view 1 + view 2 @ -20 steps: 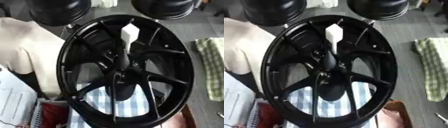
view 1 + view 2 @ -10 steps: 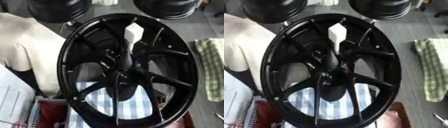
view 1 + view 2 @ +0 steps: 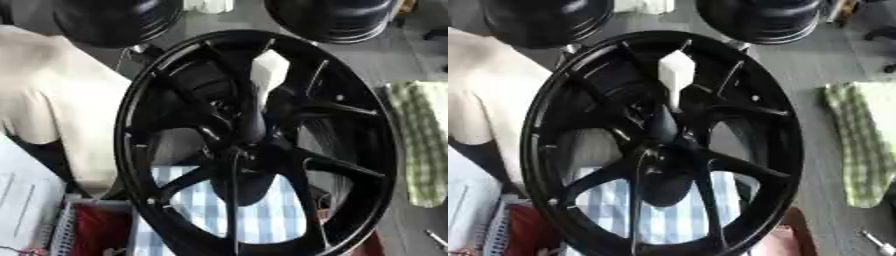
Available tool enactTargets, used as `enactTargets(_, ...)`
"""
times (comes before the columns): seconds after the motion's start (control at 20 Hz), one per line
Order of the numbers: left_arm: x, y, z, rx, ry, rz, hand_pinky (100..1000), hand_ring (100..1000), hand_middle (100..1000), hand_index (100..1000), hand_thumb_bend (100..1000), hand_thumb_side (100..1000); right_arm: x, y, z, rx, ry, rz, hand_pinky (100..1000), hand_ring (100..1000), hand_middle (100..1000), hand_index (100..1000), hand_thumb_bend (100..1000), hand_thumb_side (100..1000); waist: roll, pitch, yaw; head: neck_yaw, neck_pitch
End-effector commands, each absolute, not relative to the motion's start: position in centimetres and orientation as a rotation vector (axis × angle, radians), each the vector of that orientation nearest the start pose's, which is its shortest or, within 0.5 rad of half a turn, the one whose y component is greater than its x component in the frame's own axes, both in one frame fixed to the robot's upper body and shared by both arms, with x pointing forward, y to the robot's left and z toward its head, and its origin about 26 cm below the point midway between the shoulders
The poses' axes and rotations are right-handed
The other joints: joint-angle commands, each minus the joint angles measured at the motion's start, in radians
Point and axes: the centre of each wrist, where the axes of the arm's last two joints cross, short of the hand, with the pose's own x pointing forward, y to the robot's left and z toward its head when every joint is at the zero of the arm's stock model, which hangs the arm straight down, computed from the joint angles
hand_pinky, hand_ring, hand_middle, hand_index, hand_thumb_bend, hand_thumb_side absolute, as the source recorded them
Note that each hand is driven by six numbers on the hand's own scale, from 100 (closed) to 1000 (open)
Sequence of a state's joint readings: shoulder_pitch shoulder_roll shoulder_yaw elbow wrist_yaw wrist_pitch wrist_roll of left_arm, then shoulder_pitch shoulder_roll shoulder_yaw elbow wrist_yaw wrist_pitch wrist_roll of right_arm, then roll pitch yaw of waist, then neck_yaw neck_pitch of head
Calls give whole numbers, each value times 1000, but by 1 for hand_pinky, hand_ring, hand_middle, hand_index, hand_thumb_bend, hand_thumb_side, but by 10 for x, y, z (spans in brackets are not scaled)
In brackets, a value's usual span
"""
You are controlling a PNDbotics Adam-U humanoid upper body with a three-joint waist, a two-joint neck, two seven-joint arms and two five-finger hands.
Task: Pull the pin out of the wheel hub.
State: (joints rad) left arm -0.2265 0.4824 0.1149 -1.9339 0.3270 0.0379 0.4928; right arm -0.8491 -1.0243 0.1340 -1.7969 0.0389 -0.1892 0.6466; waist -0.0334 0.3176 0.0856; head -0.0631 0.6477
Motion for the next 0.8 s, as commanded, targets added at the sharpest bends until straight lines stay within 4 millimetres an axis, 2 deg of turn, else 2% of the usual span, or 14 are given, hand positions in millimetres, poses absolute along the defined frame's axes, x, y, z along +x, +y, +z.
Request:
enactTargets(0.05, 294, 327, 205, 376, -2163, 278, 788, 705, 648, 772, 301, 713, 303, -298, 415, 841, 2311, -2543, 869, 775, 744, 769, 301, 452, 0, -12, 2, 1, -23)
enactTargets(0.15, 294, 328, 205, 380, -2161, 277, 788, 705, 648, 772, 301, 713, 303, -294, 417, 802, 2233, -2644, 871, 774, 745, 771, 296, 460, -1, -11, 4, 0, -28)
enactTargets(0.3, 294, 327, 205, 377, -2163, 277, 788, 705, 648, 772, 302, 712, 305, -286, 416, 762, 2185, -2701, 871, 776, 746, 772, 296, 464, -4, -9, 11, -6, -34)
enactTargets(0.55, 294, 326, 206, 369, -2166, 275, 789, 706, 649, 772, 302, 707, 308, -268, 417, 735, 2130, -2696, 870, 783, 752, 773, 301, 465, -6, -9, 17, -13, -28)
enactTargets(0.65, 295, 326, 206, 364, -2165, 273, 789, 706, 649, 772, 302, 713, 310, -259, 418, 723, 2107, -2682, 870, 787, 755, 772, 324, 427, -6, -9, 19, -15, -22)
enactTargets(0.8, 296, 324, 206, 355, -2165, 270, 789, 706, 649, 772, 301, 716, 315, -250, 415, 705, 2071, -2680, 869, 788, 756, 772, 327, 427, -9, -8, 24, -16, -18)
